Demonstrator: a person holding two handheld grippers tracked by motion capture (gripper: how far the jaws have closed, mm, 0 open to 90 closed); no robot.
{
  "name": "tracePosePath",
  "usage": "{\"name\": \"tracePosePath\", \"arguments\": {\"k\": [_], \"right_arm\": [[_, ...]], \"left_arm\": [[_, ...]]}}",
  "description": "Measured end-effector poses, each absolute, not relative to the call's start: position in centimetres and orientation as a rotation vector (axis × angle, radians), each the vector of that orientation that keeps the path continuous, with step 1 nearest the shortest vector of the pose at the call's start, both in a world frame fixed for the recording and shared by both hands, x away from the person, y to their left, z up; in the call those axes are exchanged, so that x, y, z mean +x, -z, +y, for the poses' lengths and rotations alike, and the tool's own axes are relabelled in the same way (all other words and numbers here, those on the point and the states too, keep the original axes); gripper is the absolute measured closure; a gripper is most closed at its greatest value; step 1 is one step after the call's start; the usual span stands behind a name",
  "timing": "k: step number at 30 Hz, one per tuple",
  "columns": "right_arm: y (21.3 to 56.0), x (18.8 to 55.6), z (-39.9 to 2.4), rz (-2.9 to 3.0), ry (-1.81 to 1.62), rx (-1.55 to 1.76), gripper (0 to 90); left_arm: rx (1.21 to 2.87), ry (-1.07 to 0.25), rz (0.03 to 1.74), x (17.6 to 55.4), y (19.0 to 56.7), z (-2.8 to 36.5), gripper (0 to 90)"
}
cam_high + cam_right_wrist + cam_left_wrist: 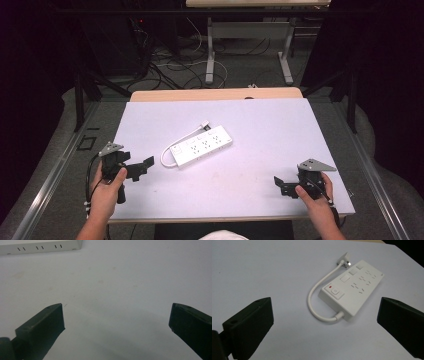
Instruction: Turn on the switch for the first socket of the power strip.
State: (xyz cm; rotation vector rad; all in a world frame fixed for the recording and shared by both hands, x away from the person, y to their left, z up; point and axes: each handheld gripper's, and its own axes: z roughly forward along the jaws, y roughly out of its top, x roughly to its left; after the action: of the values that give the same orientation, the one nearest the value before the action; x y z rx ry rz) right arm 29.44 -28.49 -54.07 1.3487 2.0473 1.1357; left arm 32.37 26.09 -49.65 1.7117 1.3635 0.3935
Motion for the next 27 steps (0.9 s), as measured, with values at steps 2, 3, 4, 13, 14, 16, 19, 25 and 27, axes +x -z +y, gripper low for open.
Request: {"name": "tracePosePath", "arguments": {"k": [2, 3, 4, 13, 14, 16, 19, 25, 27], "right_arm": [[54.1, 29.4, -28.5, 2.046, -1.134, 1.350, 0.0], [54.1, 29.4, -28.5, 2.047, -1.138, 1.349, 0.0], [54.1, 29.5, -28.6, 2.047, -1.136, 1.344, 0.0], [54.1, 29.5, -28.5, 2.048, -1.139, 1.349, 0.0], [54.1, 29.5, -28.5, 2.047, -1.138, 1.348, 0.0], [54.1, 29.5, -28.6, 2.047, -1.136, 1.347, 0.0], [54.1, 29.5, -28.6, 2.040, -1.132, 1.340, 0.0], [54.1, 29.5, -28.8, 2.046, -1.130, 1.337, 0.0], [54.1, 29.5, -28.8, 2.046, -1.134, 1.340, 0.0]], "left_arm": [[1.703, -0.396, 1.378, 32.2, 50.2, 26.3, 0.7], [1.706, -0.397, 1.382, 32.1, 50.4, 26.5, 0.6], [1.706, -0.401, 1.390, 32.1, 50.6, 26.6, 0.6], [1.693, -0.413, 1.419, 31.6, 52.7, 27.3, 0.7], [1.698, -0.420, 1.418, 31.6, 52.8, 27.5, 0.7], [1.697, -0.421, 1.427, 31.5, 53.1, 27.7, 0.7], [1.703, -0.444, 1.430, 31.5, 53.5, 28.0, 0.7], [1.719, -0.477, 1.447, 31.4, 54.1, 28.7, 0.7], [1.713, -0.480, 1.453, 31.4, 54.4, 28.8, 0.7]]}}
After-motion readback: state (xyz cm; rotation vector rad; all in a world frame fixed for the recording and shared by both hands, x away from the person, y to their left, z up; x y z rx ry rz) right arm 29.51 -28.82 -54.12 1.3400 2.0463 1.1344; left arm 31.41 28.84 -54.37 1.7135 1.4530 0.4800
